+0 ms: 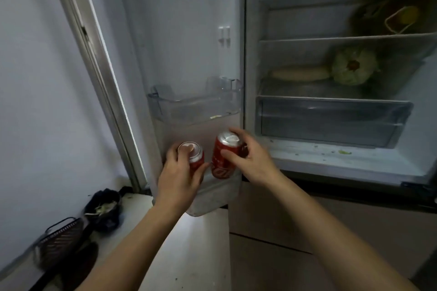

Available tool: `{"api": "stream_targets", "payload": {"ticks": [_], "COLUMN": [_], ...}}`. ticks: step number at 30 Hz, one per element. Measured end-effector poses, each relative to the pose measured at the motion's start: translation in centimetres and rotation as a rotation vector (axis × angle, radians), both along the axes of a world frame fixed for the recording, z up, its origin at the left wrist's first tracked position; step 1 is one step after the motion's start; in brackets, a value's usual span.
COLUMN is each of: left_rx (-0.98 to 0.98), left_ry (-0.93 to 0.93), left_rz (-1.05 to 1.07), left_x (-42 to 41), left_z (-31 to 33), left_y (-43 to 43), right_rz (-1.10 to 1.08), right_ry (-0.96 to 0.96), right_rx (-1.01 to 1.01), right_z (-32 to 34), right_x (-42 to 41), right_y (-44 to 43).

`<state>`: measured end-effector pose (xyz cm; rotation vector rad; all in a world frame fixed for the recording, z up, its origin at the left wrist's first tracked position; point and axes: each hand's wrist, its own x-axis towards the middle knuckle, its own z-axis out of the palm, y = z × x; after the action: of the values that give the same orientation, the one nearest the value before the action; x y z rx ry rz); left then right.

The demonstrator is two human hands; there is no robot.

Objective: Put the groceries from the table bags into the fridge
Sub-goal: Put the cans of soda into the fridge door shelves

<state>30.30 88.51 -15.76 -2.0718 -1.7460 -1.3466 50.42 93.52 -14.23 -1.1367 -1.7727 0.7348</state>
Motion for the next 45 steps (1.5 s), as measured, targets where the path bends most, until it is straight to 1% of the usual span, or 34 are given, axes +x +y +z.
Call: {"api": "stream_targets", "payload": {"ticks": [5, 9, 14, 16, 19, 22, 25, 27, 31, 35, 38, 42, 45], "left_rx": [-0.076, -0.162, -0.332, -0.348, -0.280, -0.097, 0.096, 0.112, 0.032, -0.064, -0.169, -0.285, -0.370], "left_ry": [0.049, 0.087, 0.147, 0.203, 0.247, 0.235, 0.163, 0.140, 0.149, 0.185, 0.165, 0.166, 0.117], "left_rz": [0.094, 0.114, 0.131, 0.122, 0.124, 0.175, 0.223, 0.291, 0.494, 0.726, 0.910, 1.117, 1.246], "left_x": [0.2, 0.1, 0.5, 0.8, 1.2, 0.7, -1.3, -3.8, -11.3, -21.2, -28.9, -38.6, -43.8], "left_z": [-0.4, -0.3, 0.4, 0.9, 1.4, 1.5, 0.8, -0.1, -2.0, -3.5, -4.8, -5.7, -6.0], "left_y": [0.2, -0.1, -0.7, -1.4, -3.2, -6.5, -10.0, -12.6, -19.3, -28.5, -37.1, -49.3, -56.6], "right_rz": [0.038, 0.025, 0.011, 0.003, -0.065, -0.160, -0.174, -0.143, -0.002, 0.180, 0.297, 0.484, 0.610], "right_ry": [-0.162, -0.289, -0.286, -0.315, -0.311, -0.213, -0.094, -0.062, -0.091, -0.124, -0.139, -0.168, -0.184], "right_rx": [0.044, 0.088, 0.113, 0.121, 0.143, 0.249, 0.378, 0.456, 0.557, 0.552, 0.573, 0.554, 0.557], "right_z": [-0.9, -1.1, -0.7, -0.6, -0.7, -1.5, -2.1, -2.5, -3.6, -5.4, -6.8, -7.9, -8.7], "right_x": [-0.2, -0.7, -0.7, -0.6, -0.6, -1.6, -4.0, -6.9, -14.9, -25.6, -34.8, -48.4, -56.1], "right_y": [0.0, -0.9, -2.0, -2.4, -3.0, -4.6, -6.7, -8.2, -12.0, -17.3, -22.0, -30.3, -36.1]}}
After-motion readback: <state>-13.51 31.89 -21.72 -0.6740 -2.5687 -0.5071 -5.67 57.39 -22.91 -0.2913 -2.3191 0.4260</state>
